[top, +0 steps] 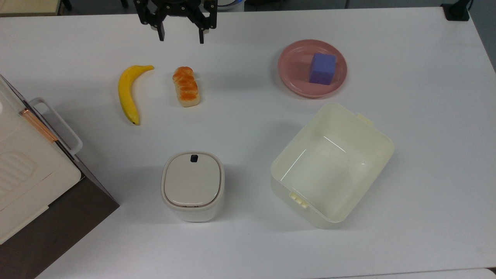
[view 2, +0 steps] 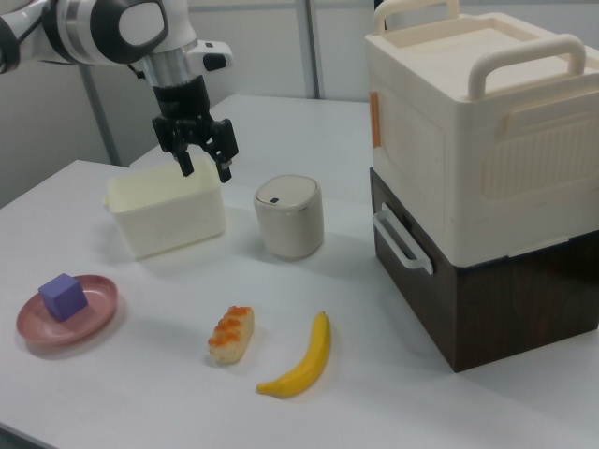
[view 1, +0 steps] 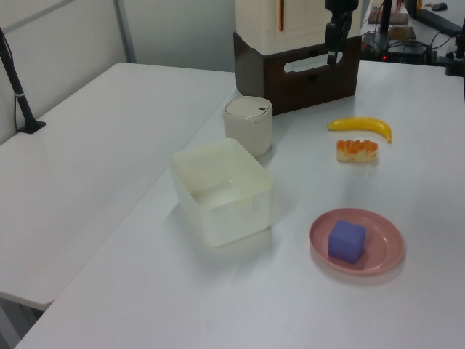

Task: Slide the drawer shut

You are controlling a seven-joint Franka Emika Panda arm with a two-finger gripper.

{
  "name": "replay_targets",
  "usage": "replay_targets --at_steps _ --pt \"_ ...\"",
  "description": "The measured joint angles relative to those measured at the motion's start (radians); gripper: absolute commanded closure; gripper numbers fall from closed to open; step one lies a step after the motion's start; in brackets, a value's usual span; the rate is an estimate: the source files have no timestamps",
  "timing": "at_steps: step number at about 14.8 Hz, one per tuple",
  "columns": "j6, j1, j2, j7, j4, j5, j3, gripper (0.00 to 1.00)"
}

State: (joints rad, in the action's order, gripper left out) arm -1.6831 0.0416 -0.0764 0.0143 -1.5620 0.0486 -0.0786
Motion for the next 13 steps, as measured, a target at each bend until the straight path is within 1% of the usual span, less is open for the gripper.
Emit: replay_targets --at_steps 6,10,13 --pt "0.012 0.024 0.004 0.007 0.0 0.014 0.001 0.0" --pt "0.016 0.025 0.005 0.007 0.0 0.014 0.002 0.0" --pt "0.03 0.009 0.006 0.007 0.0 0.014 0.027 0.0"
